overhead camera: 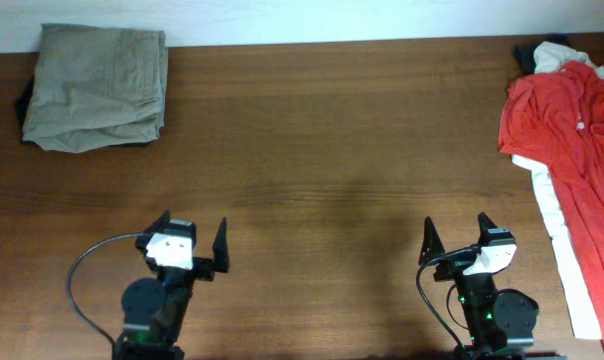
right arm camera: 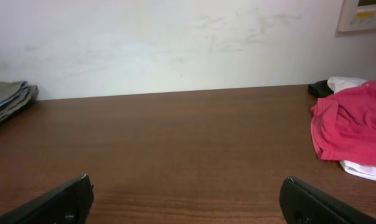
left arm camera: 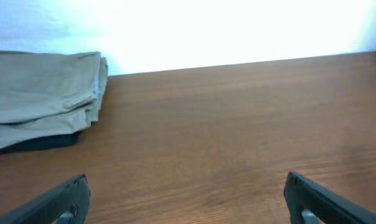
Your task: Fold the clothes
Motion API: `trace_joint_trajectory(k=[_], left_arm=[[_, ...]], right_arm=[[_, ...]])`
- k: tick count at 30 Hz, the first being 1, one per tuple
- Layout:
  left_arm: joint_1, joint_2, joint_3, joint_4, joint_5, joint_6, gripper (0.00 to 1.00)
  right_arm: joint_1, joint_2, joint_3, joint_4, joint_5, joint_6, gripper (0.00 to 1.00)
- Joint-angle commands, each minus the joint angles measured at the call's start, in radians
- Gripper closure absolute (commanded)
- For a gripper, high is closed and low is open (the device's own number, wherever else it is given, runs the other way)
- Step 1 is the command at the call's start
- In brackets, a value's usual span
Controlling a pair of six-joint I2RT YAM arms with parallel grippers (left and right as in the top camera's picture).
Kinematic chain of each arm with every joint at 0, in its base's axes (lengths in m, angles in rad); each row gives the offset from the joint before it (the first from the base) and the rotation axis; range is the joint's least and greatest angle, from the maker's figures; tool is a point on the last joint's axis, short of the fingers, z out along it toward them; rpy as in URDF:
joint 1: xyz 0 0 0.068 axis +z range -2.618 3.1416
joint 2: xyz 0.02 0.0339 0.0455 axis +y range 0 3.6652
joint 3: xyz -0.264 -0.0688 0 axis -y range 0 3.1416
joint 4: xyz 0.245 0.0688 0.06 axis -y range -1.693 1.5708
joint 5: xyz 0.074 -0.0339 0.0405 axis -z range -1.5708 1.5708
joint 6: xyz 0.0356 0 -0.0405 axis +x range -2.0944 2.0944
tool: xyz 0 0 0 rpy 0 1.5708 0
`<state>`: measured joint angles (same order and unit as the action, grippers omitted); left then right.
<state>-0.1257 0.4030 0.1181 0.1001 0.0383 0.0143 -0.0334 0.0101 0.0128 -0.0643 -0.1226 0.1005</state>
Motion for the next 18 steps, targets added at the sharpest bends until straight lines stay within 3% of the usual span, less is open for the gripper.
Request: trace_joint_trajectory(k=[1, 3, 7, 9, 18], left_arm=[[0.143, -0.108, -0.074, -0.008, 0.164, -0.008, 0.01], [0.204, -0.190, -0.086, -0.036, 0.208, -0.007, 0.01], [0.216, -0.324, -0.086, -0.135, 0.040, -0.007, 0.01], [0.228, -0.400, -0.111, -0.173, 0.025, -0.008, 0.01], [0.248, -0.398, -0.110, -0.181, -0.020, 0.016, 0.01]], right_arm=[[-0.006, -0.007, -0.007, -0.002, -0.002, -0.003, 0.01], [-0.006, -0.007, -0.007, -0.002, -0.002, -0.003, 0.02], [-0.006, -0.007, -0.007, -0.002, -0.001, -0.003, 0.01], [-0.006, -0.007, -0.007, -0.002, -0.002, -0.003, 0.01], [-0.006, -0.007, -0.007, -0.002, -0.002, -0.003, 0.01]])
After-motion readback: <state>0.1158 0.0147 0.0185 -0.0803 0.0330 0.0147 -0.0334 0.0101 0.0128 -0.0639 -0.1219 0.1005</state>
